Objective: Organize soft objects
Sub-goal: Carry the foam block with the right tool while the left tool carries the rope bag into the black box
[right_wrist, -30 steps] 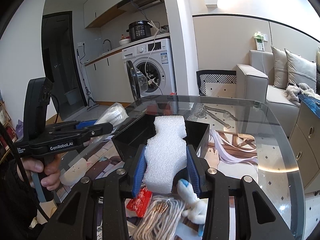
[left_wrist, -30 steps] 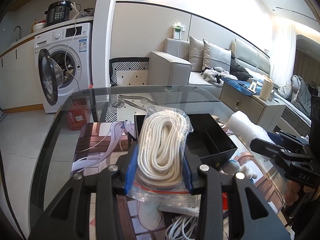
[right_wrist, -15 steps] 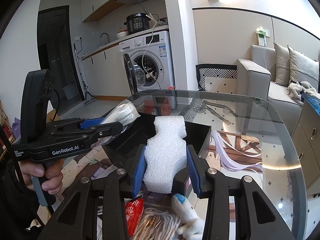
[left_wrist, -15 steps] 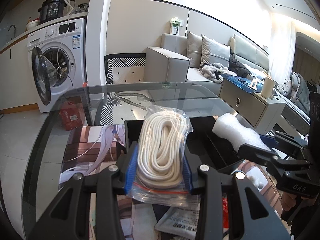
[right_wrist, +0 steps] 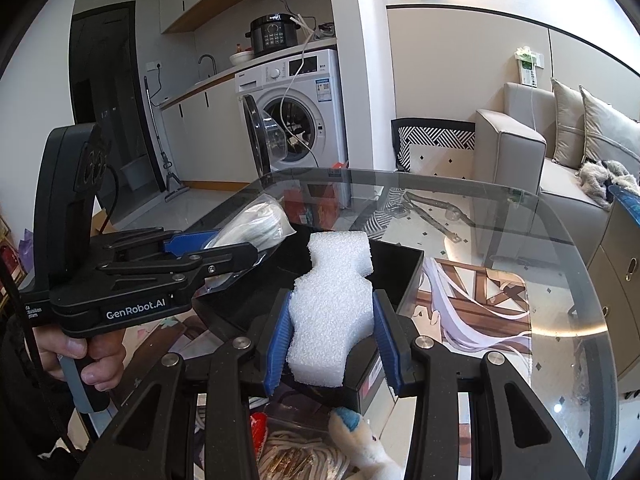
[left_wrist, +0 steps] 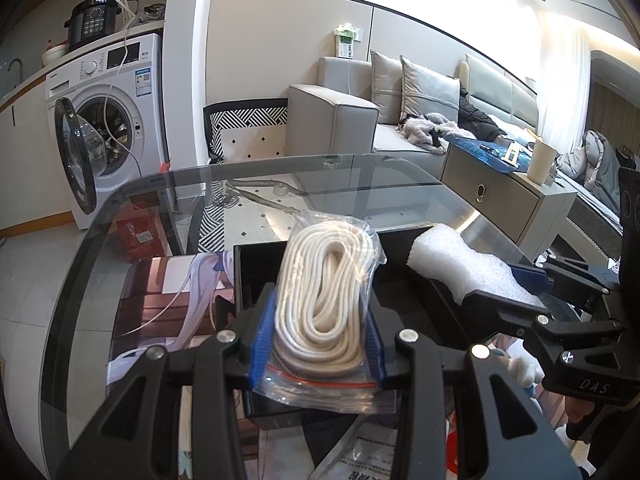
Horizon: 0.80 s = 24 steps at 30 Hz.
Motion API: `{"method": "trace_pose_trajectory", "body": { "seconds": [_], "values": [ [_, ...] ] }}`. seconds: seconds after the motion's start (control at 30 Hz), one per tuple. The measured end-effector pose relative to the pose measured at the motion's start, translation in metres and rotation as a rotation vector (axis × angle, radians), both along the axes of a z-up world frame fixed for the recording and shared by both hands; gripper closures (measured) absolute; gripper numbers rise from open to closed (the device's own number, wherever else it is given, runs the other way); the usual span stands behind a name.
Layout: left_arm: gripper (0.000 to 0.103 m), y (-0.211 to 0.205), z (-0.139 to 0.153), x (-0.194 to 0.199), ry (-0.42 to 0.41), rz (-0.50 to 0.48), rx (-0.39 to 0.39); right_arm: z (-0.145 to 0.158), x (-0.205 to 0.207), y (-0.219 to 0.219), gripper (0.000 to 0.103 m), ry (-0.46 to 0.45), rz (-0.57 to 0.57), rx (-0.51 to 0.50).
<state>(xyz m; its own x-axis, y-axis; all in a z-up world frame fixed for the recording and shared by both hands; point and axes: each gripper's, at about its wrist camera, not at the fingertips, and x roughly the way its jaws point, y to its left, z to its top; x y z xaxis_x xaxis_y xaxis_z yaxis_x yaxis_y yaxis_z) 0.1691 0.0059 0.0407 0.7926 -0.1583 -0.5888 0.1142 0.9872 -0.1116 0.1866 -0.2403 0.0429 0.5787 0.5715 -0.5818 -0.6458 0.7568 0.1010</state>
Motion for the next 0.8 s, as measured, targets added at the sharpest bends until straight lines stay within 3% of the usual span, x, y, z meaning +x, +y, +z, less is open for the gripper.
{"method": "trace_pose_trajectory", "body": {
  "seconds": [0.8],
  "values": [
    [0.065,-0.016,-0.016,0.019,0.064,-0.019,0.06,-0.016,0.024,0.013,0.063,0.005,0.021,-0.042]
  ]
}}
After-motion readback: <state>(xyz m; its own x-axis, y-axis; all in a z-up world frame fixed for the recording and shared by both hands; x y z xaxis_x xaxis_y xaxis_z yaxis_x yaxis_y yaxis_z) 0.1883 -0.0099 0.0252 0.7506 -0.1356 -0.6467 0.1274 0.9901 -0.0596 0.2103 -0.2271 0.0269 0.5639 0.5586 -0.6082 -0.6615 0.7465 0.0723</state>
